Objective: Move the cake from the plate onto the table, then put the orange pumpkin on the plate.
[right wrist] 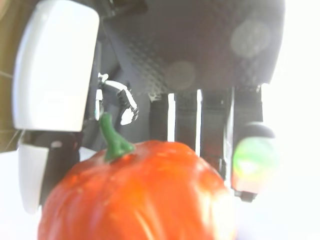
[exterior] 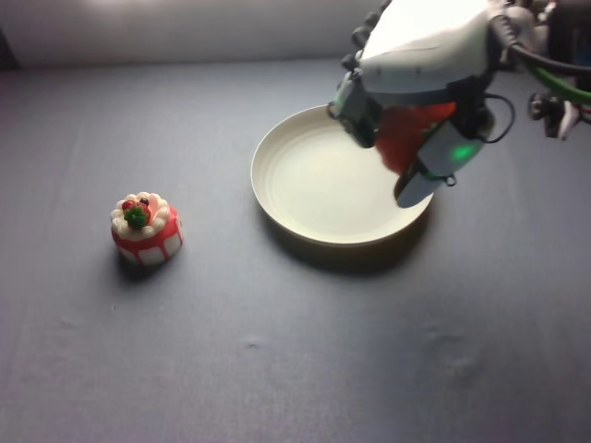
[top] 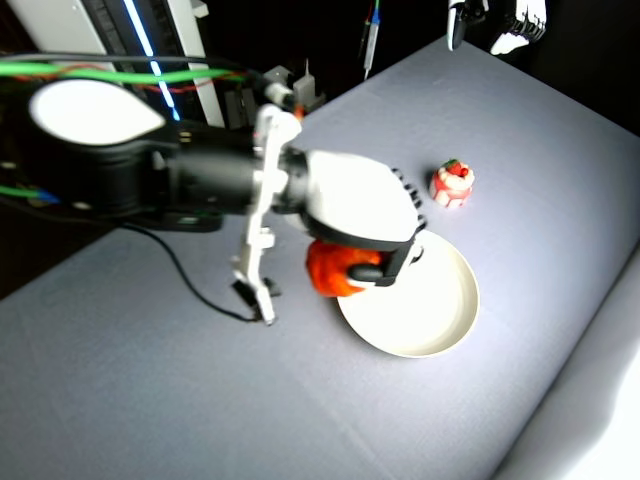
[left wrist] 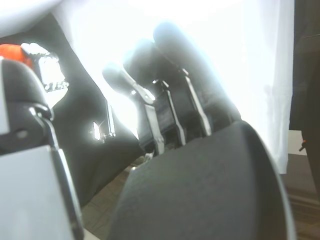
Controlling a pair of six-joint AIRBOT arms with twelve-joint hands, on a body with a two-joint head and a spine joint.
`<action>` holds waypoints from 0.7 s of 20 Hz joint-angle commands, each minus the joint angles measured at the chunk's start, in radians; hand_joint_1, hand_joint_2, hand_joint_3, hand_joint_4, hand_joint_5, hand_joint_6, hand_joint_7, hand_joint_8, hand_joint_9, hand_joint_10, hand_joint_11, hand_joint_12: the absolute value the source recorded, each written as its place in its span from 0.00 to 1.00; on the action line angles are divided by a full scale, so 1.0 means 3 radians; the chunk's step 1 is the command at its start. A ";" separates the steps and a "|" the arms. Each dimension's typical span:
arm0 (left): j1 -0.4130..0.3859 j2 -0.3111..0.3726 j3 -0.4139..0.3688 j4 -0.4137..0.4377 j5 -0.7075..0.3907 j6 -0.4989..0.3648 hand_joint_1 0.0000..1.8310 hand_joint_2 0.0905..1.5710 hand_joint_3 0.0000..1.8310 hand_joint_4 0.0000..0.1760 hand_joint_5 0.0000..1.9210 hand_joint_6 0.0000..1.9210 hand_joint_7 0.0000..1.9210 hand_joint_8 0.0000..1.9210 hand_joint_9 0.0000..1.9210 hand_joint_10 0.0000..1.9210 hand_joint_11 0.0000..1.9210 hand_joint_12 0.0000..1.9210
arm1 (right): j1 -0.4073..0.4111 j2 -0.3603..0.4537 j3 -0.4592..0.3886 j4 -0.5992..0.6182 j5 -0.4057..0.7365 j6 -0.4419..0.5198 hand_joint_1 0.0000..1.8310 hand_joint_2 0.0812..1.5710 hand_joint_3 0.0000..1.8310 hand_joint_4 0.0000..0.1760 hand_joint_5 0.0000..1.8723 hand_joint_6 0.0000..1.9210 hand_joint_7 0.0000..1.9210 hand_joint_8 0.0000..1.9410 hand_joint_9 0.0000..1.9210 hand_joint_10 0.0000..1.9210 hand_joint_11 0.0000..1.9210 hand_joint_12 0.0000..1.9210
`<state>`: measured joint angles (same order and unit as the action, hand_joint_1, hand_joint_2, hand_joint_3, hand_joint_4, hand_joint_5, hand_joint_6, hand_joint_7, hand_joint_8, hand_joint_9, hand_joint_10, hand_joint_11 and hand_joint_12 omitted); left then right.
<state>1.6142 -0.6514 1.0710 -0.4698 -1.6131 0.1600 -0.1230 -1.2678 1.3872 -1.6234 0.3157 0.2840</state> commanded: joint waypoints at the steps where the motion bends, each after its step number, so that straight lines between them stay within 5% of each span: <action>1: -0.0012 -0.0021 0.0026 -0.0161 -0.0365 -0.0010 0.62 0.55 0.00 0.00 0.34 0.41 0.26 0.63 0.27 0.78 0.29 0.86 | 0.0043 -0.0012 0.0041 0.0087 -0.0006 -0.0018 0.78 0.70 0.00 0.00 0.48 1.00 0.57 1.00 0.63 1.00 0.69 1.00; 7: -0.0034 -0.0066 0.0081 -0.0143 -0.0378 -0.0010 0.61 0.56 0.00 0.00 0.33 0.43 0.27 0.63 0.27 0.78 0.29 0.85 | 0.0043 -0.0196 0.0220 0.0115 0.0035 -0.0072 0.84 0.69 0.00 0.00 0.55 1.00 0.62 1.00 0.68 1.00 0.75 1.00; 14: -0.0074 -0.0094 0.0130 -0.0109 -0.0388 -0.0010 0.62 0.57 0.00 0.00 0.32 0.45 0.26 0.62 0.27 0.78 0.30 0.85 | 0.0043 -0.0386 0.0445 0.0131 0.0032 -0.0090 0.87 0.68 0.00 0.00 0.56 1.00 0.59 1.00 0.63 1.00 0.69 1.00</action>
<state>1.5986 -0.6769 1.1023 -0.4530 -1.6146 0.1604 -0.1230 -1.3895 1.5188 -1.6157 0.3222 0.2634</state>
